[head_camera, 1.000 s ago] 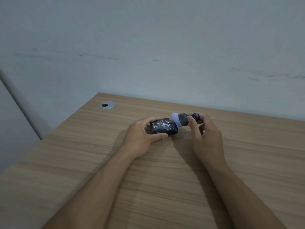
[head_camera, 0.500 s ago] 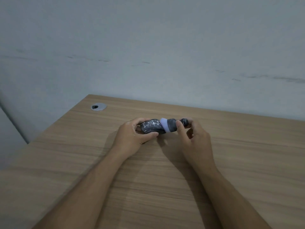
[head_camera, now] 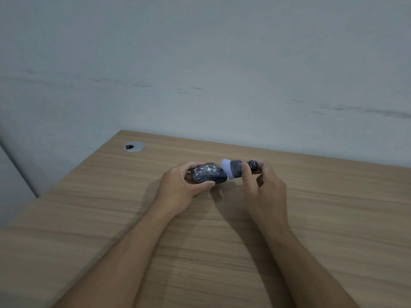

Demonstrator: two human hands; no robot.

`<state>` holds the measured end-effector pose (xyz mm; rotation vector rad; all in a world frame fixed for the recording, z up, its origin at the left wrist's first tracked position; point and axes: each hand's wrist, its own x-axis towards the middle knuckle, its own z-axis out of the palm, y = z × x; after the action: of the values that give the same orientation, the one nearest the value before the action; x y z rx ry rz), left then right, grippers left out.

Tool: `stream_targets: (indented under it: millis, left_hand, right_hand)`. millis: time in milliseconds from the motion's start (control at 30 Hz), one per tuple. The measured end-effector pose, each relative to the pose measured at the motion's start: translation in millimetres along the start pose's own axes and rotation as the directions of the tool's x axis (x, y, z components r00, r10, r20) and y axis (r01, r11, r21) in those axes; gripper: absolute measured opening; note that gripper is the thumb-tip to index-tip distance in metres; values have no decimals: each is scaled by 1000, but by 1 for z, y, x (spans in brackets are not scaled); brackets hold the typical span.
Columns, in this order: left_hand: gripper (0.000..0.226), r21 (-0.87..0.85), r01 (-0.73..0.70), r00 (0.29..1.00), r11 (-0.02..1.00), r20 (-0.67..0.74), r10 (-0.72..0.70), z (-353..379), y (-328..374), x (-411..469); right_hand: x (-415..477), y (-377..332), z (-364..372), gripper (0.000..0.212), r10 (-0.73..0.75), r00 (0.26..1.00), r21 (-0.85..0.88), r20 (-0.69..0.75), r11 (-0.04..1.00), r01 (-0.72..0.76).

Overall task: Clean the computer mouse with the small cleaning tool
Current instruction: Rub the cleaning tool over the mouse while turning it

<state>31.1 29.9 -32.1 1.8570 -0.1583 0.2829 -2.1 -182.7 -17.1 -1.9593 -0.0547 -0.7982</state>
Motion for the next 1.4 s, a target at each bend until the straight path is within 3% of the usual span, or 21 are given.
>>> stream_targets:
  millis: [100, 233, 400, 567, 733, 867, 1033, 1200, 1333, 1400]
  left_hand:
    - [53, -8, -14, 1000, 1000, 20, 14, 0, 0, 1]
    - [54, -9, -28, 998, 1000, 49, 29, 0, 0, -2]
    - [56, 2, -71, 996, 997, 63, 71, -1, -1, 0]
    - [55, -25, -33, 997, 999, 68, 35, -1, -1, 0]
    - [53, -37, -15, 997, 999, 77, 17, -1, -2, 2]
    - [46, -20, -9, 997, 1000, 70, 11, 0, 0, -1]
    - [40, -21, -9, 999, 1000, 51, 10, -1, -2, 3]
    - [41, -1, 0, 998, 1000, 64, 0, 0, -2, 1]
    - [44, 15, -2, 999, 1000, 48, 1, -1, -3, 3]
    - [44, 23, -8, 999, 1000, 35, 7, -1, -2, 2]
  right_hand:
    - [-1, 0, 3, 7, -73, 997, -46, 38, 996, 75]
    - [6, 13, 10, 10, -32, 998, -86, 52, 996, 36]
    - [6, 11, 13, 16, -197, 976, -85, 88, 975, 204]
    - [10, 15, 11, 15, -131, 991, -110, 13, 985, 131]
    - [3, 12, 11, 17, -199, 978, -146, 66, 967, 207]
    - [7, 11, 5, 13, -88, 996, -114, -28, 990, 84]
    - [-3, 1, 5, 10, -170, 985, -133, 29, 976, 172]
    - [4, 7, 1, 12, -62, 997, -95, -55, 994, 56]
    - [-3, 0, 3, 8, -154, 988, -115, 11, 981, 155]
    - [-1, 6, 7, 10, -109, 994, -154, 15, 982, 110]
